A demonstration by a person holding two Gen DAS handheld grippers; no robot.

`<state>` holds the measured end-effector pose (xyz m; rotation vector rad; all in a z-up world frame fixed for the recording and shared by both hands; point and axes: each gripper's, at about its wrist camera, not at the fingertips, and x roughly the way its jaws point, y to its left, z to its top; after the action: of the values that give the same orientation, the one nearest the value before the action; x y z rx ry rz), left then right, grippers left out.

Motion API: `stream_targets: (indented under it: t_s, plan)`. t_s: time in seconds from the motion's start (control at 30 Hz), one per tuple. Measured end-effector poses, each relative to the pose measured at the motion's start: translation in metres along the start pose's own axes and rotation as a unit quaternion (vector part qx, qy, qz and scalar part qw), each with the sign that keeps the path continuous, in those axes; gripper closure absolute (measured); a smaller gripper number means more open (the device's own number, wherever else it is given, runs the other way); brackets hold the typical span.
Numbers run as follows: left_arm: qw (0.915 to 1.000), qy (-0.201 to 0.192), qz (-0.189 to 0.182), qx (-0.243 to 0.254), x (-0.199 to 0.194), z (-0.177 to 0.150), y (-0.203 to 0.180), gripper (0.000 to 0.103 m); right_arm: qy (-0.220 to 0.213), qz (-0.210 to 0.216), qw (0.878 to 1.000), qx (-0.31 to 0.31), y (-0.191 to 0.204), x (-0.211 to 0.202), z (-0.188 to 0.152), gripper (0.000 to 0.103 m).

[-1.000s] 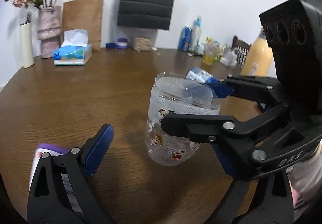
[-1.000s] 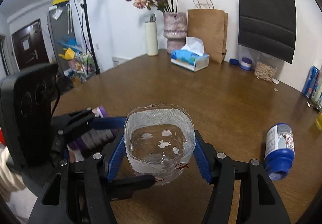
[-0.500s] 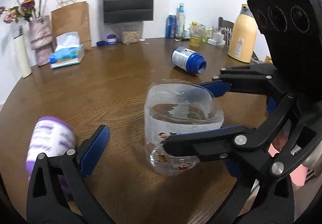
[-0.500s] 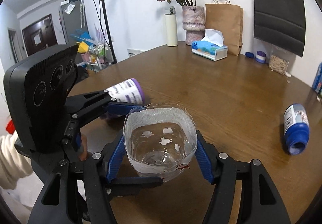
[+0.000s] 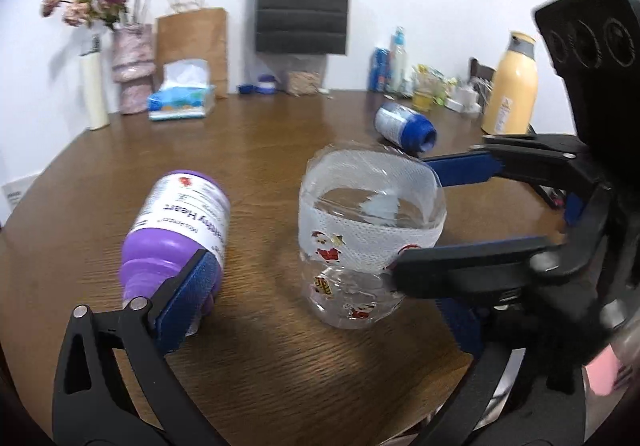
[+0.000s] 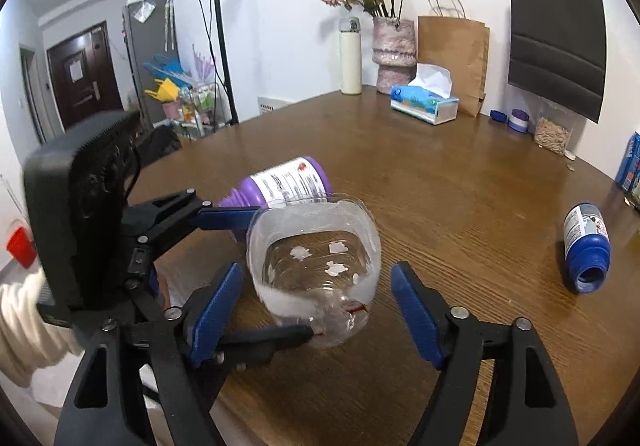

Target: Flip cup upright

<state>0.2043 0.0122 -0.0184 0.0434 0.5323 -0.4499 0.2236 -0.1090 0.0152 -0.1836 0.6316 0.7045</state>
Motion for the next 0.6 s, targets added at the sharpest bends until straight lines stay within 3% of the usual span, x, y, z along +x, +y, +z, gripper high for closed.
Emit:
stream_targets:
  t_s: [0.27,0.47,0.6]
  plan:
    - [0.9953,-0.056,0.052,-0.06,-0.046,-0.006,0.005,0.0,-0.069,-0.045,0.994,0.067,-0.022,-0.058,-0.007,0.017]
    - [0.9887,-0.072,0.101,-0.084,-0.076,-0.008,0.001,0.0,-0.076,-0.123,0.987,0.072,-0.019,-0.078,-0.021,0.017]
    - [0.98,-0.075,0.15,-0.107,-0.083,-0.009,-0.001,0.0,-0.075,-0.154,0.982,0.073,-0.015,-0.081,-0.031,0.017]
